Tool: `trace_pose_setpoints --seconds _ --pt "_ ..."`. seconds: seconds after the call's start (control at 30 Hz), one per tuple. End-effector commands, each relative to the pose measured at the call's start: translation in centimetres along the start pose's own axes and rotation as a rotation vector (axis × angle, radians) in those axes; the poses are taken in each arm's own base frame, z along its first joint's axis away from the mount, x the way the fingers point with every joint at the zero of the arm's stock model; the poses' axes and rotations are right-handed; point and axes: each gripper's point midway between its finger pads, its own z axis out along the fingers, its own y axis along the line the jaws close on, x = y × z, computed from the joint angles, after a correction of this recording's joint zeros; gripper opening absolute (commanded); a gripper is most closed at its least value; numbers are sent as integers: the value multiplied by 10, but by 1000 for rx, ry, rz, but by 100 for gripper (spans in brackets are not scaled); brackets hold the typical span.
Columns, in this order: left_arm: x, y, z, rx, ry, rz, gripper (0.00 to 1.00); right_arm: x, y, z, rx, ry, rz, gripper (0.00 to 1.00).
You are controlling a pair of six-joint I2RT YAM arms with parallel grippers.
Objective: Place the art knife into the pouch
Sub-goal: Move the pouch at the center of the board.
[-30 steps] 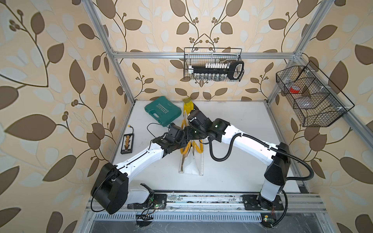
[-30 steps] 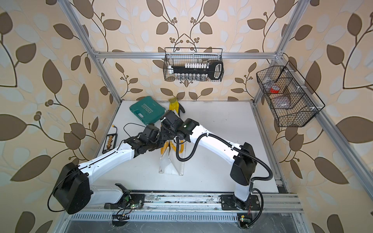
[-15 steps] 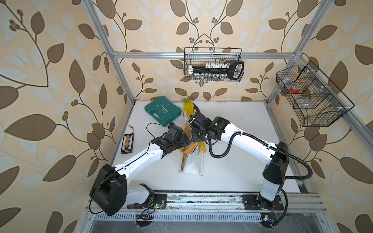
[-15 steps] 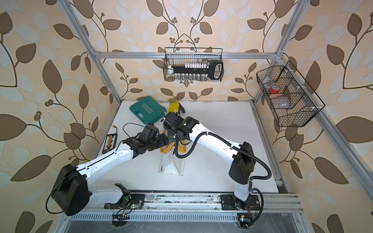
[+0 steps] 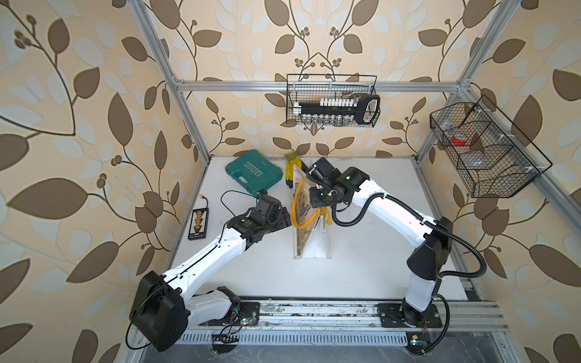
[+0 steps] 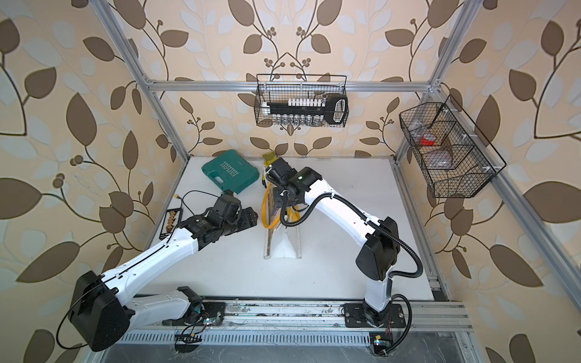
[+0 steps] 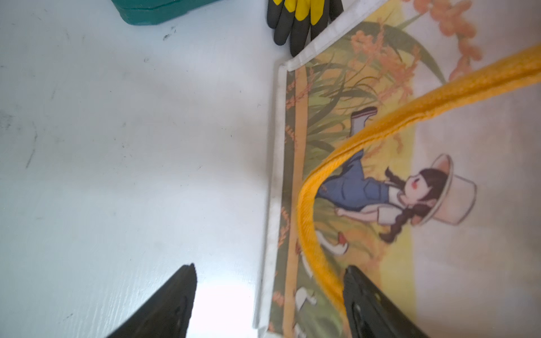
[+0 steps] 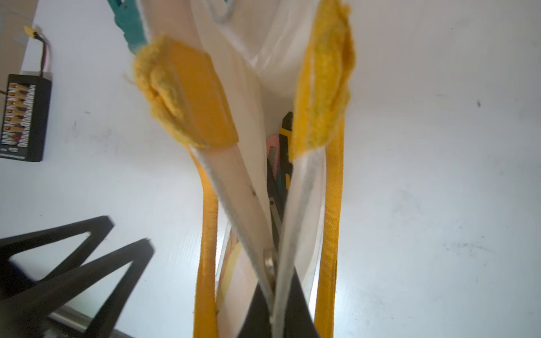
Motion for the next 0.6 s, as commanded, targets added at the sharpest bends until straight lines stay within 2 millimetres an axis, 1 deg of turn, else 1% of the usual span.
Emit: trace_pose_setpoints --seconds 0.0,0.13,0.23,0.27,0.3,0.33,0.37,0.4,0.47,0.57 --pt "-23 -1 -27 0 -67 30 83 -26 -27 -11 37 -38 -9 0" --pt "-31 14 -39 -59 -95 62 87 -36 -58 -8 56 -27 19 0" --pt "-36 33 -44 -109 -108 50 94 -37 -76 -3 55 -14 37 0" --pt "-38 40 -46 -121 -112 34 97 -36 -80 -3 51 -10 38 1" --pt "-38 45 -48 -122 -115 25 99 -35 -83 -3 49 -7 34 5" --pt "-38 50 -49 -130 -123 19 99 -33 -86 -4 46 -3 30 12" --pt "-39 56 -52 -148 -132 19 99 -32 -87 -10 42 -10 24 23" --pt "-39 62 -54 -168 -139 20 99 -33 -89 -15 40 -21 19 31" --pt "-39 72 -56 -212 -151 29 99 -35 -94 -30 38 -53 15 51" --pt "-39 83 -57 -259 -154 42 99 -40 -102 -54 20 -104 20 74"
